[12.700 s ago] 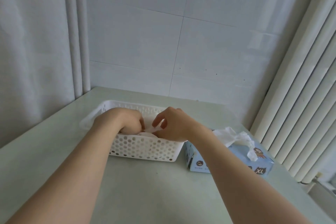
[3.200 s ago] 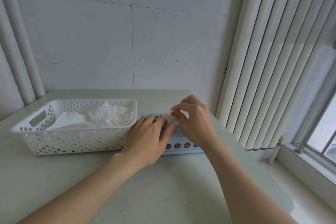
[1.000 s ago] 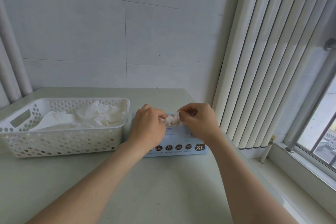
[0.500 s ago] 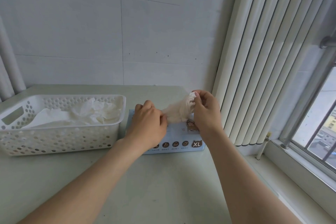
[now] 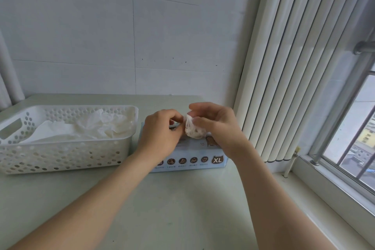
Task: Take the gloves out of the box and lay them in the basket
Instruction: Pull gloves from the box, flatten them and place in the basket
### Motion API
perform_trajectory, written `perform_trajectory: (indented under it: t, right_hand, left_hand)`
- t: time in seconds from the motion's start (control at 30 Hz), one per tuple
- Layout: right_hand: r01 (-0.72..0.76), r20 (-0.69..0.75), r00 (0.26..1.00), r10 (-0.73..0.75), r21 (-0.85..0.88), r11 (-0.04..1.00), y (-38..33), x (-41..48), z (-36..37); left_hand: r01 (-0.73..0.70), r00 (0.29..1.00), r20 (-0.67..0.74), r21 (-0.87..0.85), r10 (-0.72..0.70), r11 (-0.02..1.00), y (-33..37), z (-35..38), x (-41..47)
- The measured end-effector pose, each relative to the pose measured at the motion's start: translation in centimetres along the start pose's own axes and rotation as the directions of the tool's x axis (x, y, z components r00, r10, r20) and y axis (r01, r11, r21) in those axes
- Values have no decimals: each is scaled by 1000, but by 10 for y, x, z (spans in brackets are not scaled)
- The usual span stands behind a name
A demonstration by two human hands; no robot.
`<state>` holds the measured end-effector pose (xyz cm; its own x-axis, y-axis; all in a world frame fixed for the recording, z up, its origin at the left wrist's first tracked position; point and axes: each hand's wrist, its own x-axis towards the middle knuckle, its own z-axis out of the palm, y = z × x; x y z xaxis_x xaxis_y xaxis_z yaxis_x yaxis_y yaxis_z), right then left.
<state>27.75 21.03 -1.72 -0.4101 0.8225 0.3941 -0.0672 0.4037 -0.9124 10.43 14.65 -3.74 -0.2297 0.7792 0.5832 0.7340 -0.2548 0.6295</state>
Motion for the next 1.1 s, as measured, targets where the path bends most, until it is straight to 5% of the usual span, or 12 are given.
perform_trajectory:
  t: [0.1, 0.27, 0.47, 0.57, 0.87, 1.1]
  right_hand:
    - [-11, -121, 993, 4, -57, 998, 2, 2, -2]
    - [-29, -84, 996, 4, -295, 955, 10, 2, 6]
    - [23, -171, 983, -63, -225, 974, 11, 3, 4]
    - [61, -133, 986, -97, -253, 966, 11, 3, 8]
    - [-90, -164, 980, 109, 121, 989, 7, 3, -4]
    - [-59, -21, 998, 55, -328, 943, 7, 1, 3]
  left_hand:
    - [26, 998, -52, -24, -28, 999, 0, -1, 0]
    - [-4, 995, -102, -3, 4, 1000, 3, -4, 3]
    - [-67, 997, -35, 69, 70, 995, -4, -5, 3]
    - [-158, 986, 47, -68, 161, 985, 7, -4, -1]
    - [-100, 995, -18, 65, 101, 993, -6, 1, -2]
    - [-94, 995, 42, 108, 90, 990, -6, 1, -4]
